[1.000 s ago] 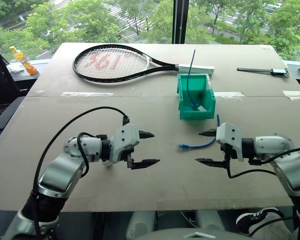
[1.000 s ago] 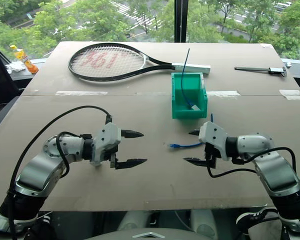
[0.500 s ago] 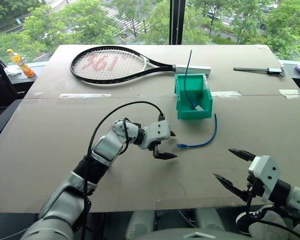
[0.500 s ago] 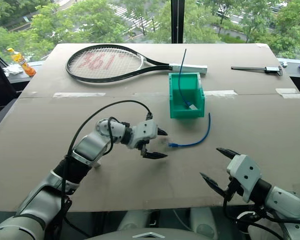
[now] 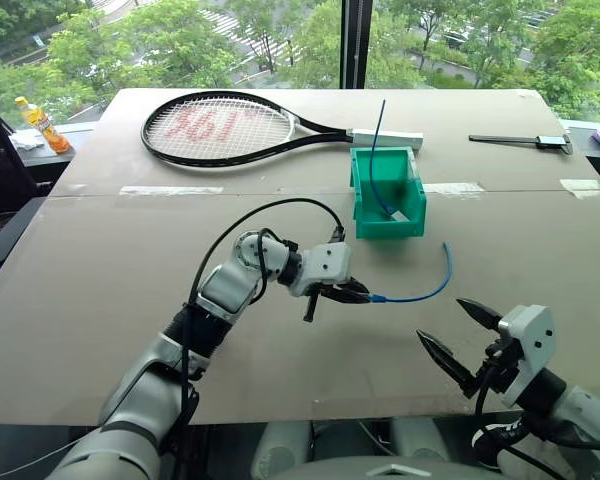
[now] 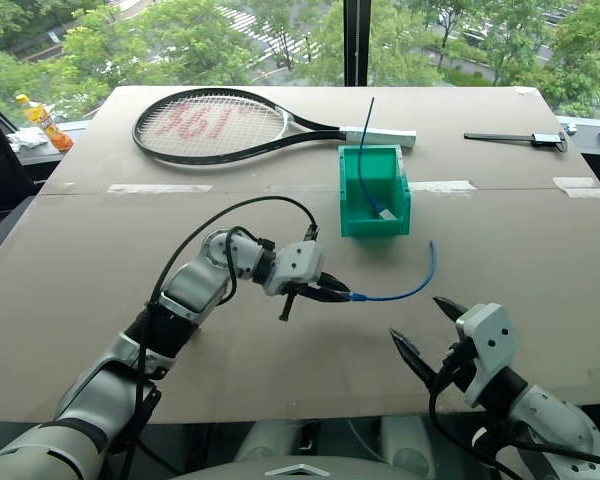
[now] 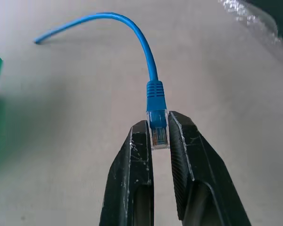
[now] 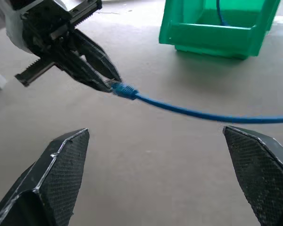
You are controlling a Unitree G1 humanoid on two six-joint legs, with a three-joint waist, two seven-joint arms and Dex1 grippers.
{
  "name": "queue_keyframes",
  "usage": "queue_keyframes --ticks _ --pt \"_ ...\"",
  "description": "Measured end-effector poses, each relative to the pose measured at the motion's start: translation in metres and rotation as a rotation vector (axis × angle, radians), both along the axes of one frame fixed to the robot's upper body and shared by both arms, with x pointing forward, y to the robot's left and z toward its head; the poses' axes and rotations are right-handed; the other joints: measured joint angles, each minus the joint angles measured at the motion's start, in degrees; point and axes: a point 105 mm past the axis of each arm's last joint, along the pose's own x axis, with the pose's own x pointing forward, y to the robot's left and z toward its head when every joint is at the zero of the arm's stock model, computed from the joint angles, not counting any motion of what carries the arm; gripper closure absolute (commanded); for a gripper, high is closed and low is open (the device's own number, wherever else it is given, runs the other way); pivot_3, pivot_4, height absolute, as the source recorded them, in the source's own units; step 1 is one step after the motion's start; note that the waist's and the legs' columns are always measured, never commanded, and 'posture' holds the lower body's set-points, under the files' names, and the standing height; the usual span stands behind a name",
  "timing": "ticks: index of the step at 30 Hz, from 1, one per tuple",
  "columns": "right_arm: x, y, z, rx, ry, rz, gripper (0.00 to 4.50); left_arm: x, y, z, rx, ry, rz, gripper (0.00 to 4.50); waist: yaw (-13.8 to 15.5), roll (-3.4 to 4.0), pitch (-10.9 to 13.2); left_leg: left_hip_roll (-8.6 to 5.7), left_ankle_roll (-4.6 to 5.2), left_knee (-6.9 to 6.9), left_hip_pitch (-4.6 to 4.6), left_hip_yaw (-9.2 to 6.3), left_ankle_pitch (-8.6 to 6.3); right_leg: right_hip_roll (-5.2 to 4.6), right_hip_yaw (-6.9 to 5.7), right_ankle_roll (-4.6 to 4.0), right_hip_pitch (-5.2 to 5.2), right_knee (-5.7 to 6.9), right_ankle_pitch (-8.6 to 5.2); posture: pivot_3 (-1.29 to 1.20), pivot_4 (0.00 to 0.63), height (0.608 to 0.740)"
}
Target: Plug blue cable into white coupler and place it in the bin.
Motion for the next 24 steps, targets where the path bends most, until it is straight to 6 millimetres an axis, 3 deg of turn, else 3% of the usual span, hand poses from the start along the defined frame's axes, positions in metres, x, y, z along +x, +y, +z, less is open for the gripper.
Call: queue_keyframes --ticks 3,6,8,12,20,24 --pt "0.004 0.008 0.001 0.061 0.049 -0.001 0.00 0.005 -0.009 0.024 -0.119 -0.066 0.026 4.47 0.0 -0.02 0.0 -0.04 0.00 0.05 -0.04 -0.04 0.00 0.01 -0.03 0.01 0.00 -0.01 0.00 0.00 0.150 0.740" --pt "0.030 0.010 0.012 0.164 0.032 -0.106 0.00 0.005 -0.013 0.040 -0.184 -0.148 0.025 4.47 -0.3 -0.02 0.0 -0.02 0.00 0.02 0.04 0.04 0.00 0.09 0.00 0.03 0.00 0.01 0.00 0.00 0.150 0.740" --pt "0.044 0.013 0.025 0.267 0.004 -0.154 0.00 0.002 -0.016 0.045 -0.209 -0.197 0.003 4.47 -0.2 0.03 0.0 -0.02 0.00 0.00 0.05 0.01 0.00 0.10 -0.01 0.02 0.00 0.03 0.03 0.00 0.150 0.740" --pt "0.057 0.024 0.051 0.456 -0.017 -0.154 1.24 0.004 -0.014 0.053 -0.242 -0.295 0.011 4.50 -0.1 0.04 0.0 -0.04 0.00 -0.04 0.00 -0.05 0.00 0.13 -0.06 0.02 -0.01 0.02 0.25 0.00 0.150 0.740" --pt "0.068 0.028 0.061 0.550 0.013 -0.161 1.24 0.005 -0.013 0.058 -0.276 -0.355 0.020 4.50 -0.2 0.04 0.0 -0.12 0.02 -0.04 0.00 -0.01 0.00 0.14 -0.03 0.04 -0.02 0.01 0.25 0.00 0.150 0.740" --pt "0.070 0.029 0.065 0.578 0.011 -0.164 2.55 0.004 -0.013 0.057 -0.280 -0.358 0.018 4.50 -0.3 0.04 0.0 -0.11 0.02 -0.03 0.02 -0.01 0.00 0.17 -0.03 0.04 -0.01 0.03 0.24 0.00 0.150 0.740"
